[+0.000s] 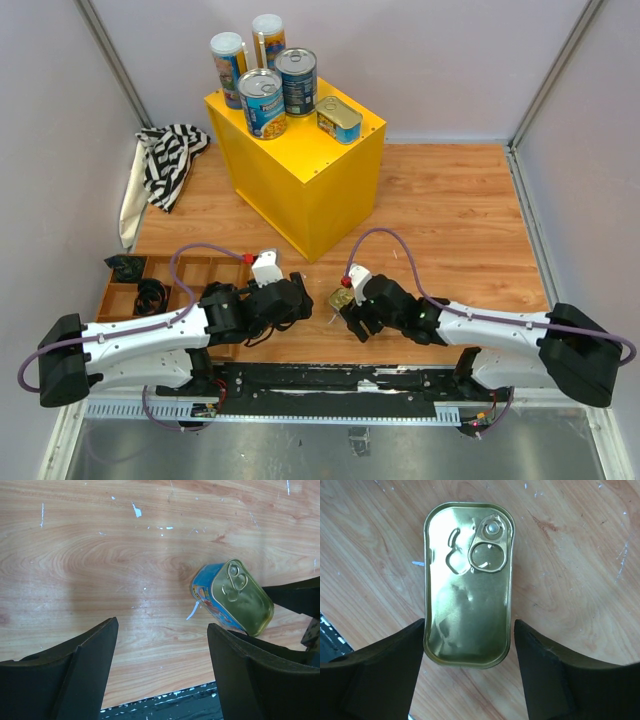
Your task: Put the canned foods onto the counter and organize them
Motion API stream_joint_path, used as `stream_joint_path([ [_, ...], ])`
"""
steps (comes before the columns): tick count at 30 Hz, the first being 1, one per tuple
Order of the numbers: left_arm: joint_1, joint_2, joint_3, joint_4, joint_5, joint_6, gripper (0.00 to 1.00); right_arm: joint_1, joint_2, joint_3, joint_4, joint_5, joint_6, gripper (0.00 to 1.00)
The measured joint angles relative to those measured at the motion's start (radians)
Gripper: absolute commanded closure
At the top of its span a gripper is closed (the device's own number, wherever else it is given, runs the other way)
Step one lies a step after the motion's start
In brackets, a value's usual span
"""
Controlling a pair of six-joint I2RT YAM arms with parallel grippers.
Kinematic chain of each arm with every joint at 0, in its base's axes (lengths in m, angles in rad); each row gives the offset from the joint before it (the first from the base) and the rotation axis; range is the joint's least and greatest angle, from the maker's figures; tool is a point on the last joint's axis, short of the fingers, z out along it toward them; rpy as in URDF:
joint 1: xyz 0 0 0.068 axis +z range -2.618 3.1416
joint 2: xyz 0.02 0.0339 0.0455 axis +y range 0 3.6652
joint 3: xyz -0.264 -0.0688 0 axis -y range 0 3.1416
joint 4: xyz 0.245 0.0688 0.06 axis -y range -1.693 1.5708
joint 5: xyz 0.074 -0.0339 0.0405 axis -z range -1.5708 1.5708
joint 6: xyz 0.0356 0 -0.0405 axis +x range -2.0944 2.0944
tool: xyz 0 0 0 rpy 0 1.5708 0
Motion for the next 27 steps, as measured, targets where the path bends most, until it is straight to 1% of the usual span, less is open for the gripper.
stream_joint_path([
  [1, 0.0, 0.0, 0.0, -0.002, 0.0, -0.004, 0.23, 0.0, 0.011, -0.011, 0.023, 0.0, -0.001, 0.42],
  [4, 0.0, -0.002, -0.001, -0.007, 0.0, -0.011, 0.23, 0.0, 0.042, -0.032, 0.075, 0.002, -0.005, 0.72],
  [6, 0.0, -0.004, -0.002, -0.009, 0.0, -0.015, 0.23, 0.0, 0.054, -0.035, 0.111, 0.003, -0.01, 0.87],
  [10, 0.0, -0.017, -0.003, -0.018, -0.001, -0.023, 0.23, 0.0, 0.051, -0.039, 0.124, 0.005, -0.014, 0.99],
  [12, 0.0, -0.027, -0.003, -0.025, -0.004, -0.027, 0.23, 0.002, 0.016, -0.04, 0.098, 0.013, -0.016, 0.99],
  [16, 0.0, -0.05, -0.003, -0.045, -0.023, -0.035, 0.23, 0.004, -0.106, -0.009, -0.015, 0.047, -0.028, 0.99],
  [20, 0.0, -0.063, -0.003, -0.061, -0.042, -0.04, 0.23, 0.004, -0.178, 0.114, -0.146, 0.077, -0.048, 1.0],
  [27, 0.0, -0.063, -0.003, -0.066, -0.053, -0.052, 0.23, 0.004, -0.232, 0.323, -0.296, 0.098, -0.064, 0.99],
])
